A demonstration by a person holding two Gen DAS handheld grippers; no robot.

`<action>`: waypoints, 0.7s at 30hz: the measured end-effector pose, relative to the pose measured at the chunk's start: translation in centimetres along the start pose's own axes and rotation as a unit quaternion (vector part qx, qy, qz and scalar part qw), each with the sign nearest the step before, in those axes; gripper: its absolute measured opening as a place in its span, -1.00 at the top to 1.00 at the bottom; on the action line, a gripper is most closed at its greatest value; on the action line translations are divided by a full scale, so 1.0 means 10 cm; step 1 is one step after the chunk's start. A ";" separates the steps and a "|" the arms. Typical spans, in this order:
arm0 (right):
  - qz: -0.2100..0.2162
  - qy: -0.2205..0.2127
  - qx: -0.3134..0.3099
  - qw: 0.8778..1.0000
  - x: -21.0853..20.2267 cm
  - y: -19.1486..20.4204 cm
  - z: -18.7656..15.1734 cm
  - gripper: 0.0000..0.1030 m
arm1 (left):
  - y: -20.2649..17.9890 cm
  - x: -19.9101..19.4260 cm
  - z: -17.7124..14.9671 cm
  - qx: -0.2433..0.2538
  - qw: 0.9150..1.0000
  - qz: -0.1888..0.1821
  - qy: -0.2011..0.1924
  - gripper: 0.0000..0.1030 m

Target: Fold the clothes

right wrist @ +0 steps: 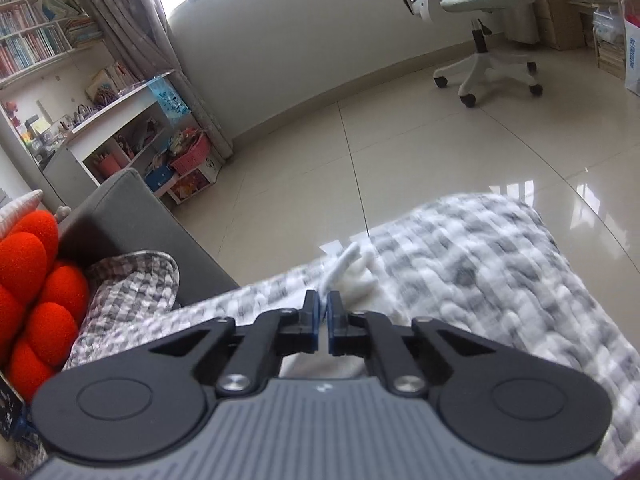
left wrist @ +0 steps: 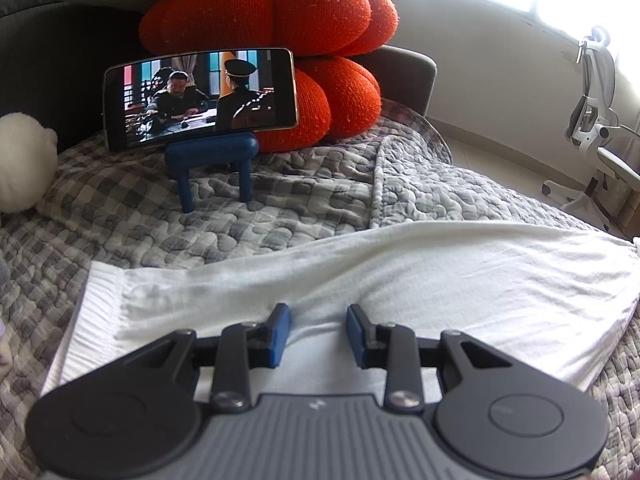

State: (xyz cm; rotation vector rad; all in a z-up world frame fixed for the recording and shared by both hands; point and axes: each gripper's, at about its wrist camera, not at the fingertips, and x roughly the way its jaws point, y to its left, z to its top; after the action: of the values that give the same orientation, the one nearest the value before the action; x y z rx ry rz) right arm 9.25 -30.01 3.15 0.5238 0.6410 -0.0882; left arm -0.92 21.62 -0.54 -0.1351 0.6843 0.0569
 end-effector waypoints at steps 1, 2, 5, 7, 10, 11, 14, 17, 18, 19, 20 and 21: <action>-0.008 0.000 0.001 1.000 -0.01 -0.03 -0.04 0.90 | 0.00 0.00 0.00 0.000 1.000 0.000 0.000 0.37; -0.017 -0.003 0.002 1.000 -0.02 -0.07 -0.07 0.90 | 0.00 0.00 0.00 -0.001 1.000 0.000 0.000 0.37; -0.023 -0.007 0.028 0.999 -0.06 -0.17 -0.15 0.90 | 0.01 0.00 0.00 -0.002 1.000 -0.002 0.001 0.37; -0.027 -0.011 0.033 0.999 -0.09 -0.19 -0.17 0.89 | 0.01 0.00 0.00 -0.002 1.000 -0.002 0.001 0.37; -0.031 -0.003 0.005 1.000 -0.09 -0.15 -0.13 0.76 | 0.01 0.00 0.00 -0.001 1.000 -0.002 0.000 0.37; -0.034 -0.006 -0.011 0.999 -0.10 -0.13 -0.09 0.75 | 0.01 0.00 0.00 0.000 1.000 -0.003 0.000 0.37; -0.028 -0.019 -0.044 0.998 -0.06 -0.07 0.14 0.52 | 0.01 0.00 0.00 0.002 1.000 -0.003 0.001 0.37; -0.023 -0.004 -0.094 0.995 0.22 0.01 0.37 0.36 | 0.00 0.01 0.01 0.003 1.000 -0.002 0.002 0.37; -0.021 0.010 -0.109 0.994 0.34 0.03 0.41 0.36 | 0.00 0.01 0.01 0.004 1.000 -0.002 0.002 0.37; -0.018 0.024 -0.124 0.992 0.46 0.05 0.45 0.36 | 0.00 0.01 0.00 0.004 1.000 -0.001 0.001 0.37; -0.018 0.038 -0.141 0.989 0.57 0.08 0.45 0.36 | 0.00 0.01 0.00 0.003 1.000 -0.001 0.001 0.37; -0.017 0.051 -0.158 0.986 0.67 0.11 0.45 0.36 | 0.00 0.01 0.00 0.003 1.000 -0.001 0.001 0.37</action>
State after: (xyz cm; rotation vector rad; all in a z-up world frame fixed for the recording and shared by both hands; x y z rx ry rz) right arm 17.31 -30.75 2.69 0.2119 0.7479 0.0078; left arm -0.84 21.63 -0.58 -0.1295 0.6860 0.0527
